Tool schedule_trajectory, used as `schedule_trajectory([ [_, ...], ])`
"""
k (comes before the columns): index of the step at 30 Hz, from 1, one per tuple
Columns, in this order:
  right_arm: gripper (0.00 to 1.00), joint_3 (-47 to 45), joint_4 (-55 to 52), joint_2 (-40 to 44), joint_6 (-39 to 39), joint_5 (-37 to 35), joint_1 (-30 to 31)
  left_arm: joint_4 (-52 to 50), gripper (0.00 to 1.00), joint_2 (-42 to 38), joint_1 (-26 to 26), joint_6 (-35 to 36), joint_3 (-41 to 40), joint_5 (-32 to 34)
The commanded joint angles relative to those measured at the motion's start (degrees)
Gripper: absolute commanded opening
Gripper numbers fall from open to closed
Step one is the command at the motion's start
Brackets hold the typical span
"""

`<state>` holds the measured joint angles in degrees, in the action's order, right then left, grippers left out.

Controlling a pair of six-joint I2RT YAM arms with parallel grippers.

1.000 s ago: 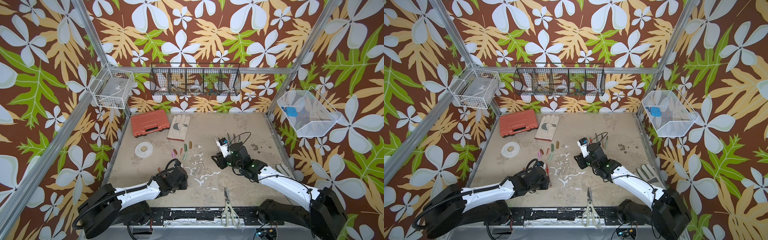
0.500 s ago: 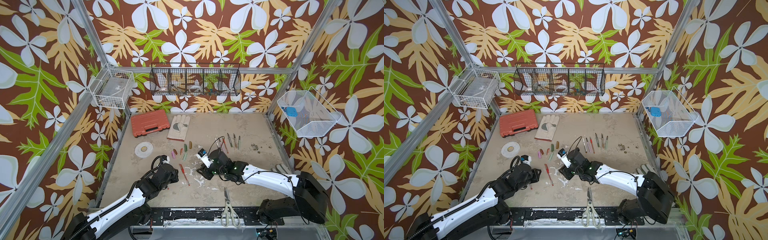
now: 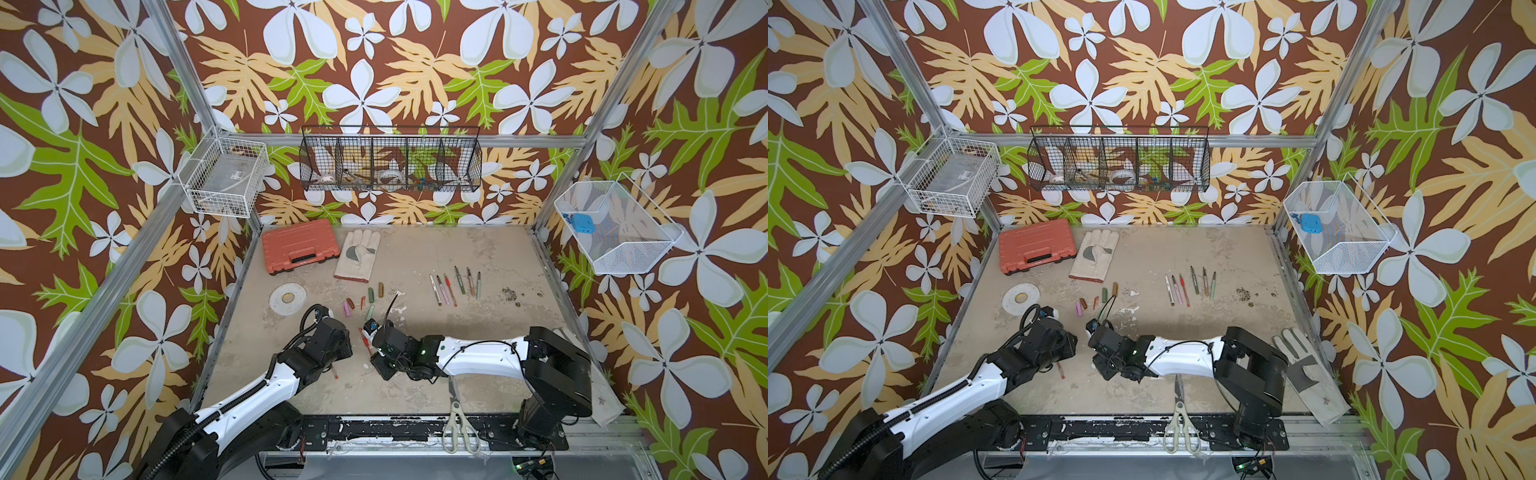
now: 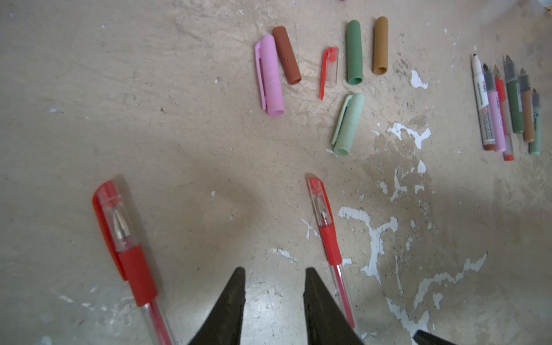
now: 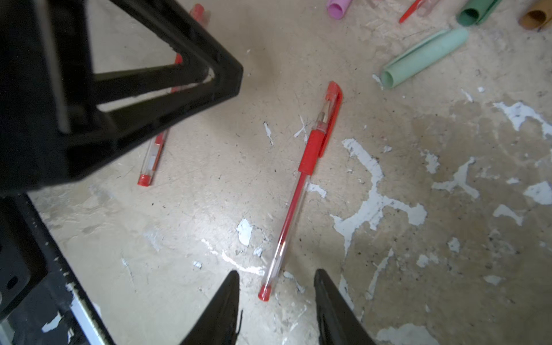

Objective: Remove pen caps from pens
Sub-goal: Pick up the pen from the center of the table.

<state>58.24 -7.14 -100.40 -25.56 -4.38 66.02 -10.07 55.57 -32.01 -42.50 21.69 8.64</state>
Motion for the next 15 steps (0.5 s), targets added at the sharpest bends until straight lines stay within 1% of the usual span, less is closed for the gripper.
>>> schedule_trajectory([
  [1, 0.41, 0.96, -0.27, -1.72, -2.96, -1.68, 0.14, 2.52, 0.36, -0.6, 1.43, 2.38, -1.06, -2.61],
  [5, 0.37, 2.2, 0.1, -4.61, -3.83, -0.77, 0.11, 3.3, 0.38, -0.91, 1.56, 3.11, -1.47, -3.11],
  [8, 0.35, 3.73, -0.37, -6.92, -4.07, -0.9, 0.37, 3.58, 0.38, -0.8, 1.77, 3.46, -1.29, -3.41],
  [15, 0.29, 6.07, -3.41, -9.77, -4.41, -6.39, 0.85, 3.99, 0.39, -1.29, 1.91, 3.87, -1.41, -4.24],
])
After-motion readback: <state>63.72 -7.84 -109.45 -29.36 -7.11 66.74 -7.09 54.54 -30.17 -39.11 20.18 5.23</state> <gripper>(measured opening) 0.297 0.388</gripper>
